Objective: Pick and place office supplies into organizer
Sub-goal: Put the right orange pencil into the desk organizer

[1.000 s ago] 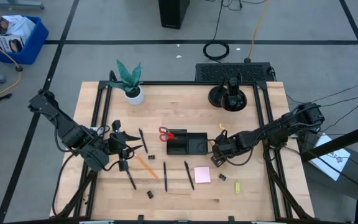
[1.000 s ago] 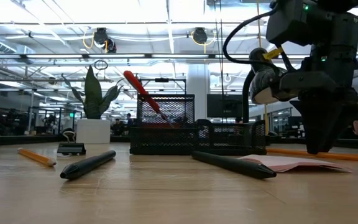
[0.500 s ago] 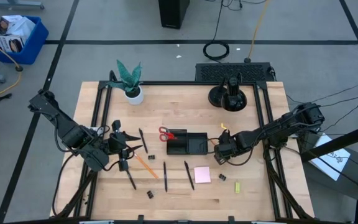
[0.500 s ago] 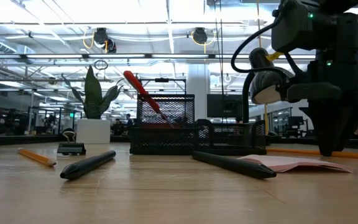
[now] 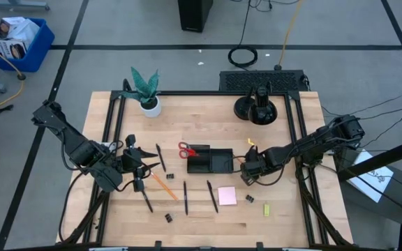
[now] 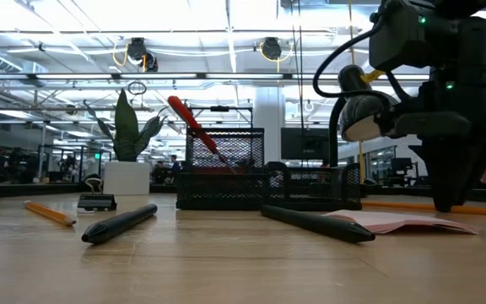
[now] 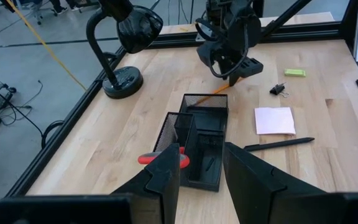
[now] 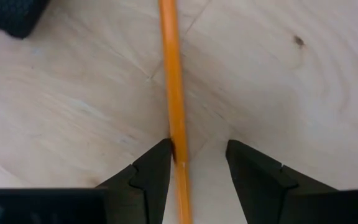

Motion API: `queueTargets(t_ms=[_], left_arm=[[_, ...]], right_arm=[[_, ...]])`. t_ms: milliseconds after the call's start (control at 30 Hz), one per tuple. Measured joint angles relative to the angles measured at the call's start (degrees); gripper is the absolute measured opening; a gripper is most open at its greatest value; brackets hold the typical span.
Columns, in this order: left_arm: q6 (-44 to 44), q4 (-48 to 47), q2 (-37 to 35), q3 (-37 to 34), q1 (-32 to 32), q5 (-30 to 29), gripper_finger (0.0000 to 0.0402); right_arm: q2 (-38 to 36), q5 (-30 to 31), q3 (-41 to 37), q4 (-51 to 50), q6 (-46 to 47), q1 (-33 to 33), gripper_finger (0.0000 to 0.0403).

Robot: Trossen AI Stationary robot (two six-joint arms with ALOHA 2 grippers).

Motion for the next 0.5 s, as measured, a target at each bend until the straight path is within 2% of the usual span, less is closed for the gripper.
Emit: queueTargets(t_ms=[500], left_arm=[[0.0,0.0,0.0,0.0,0.0,0.0,0.0127]], right_arm=[[-0.1,0.3,0.0,3.1,-6.8,0.0,0.0153]])
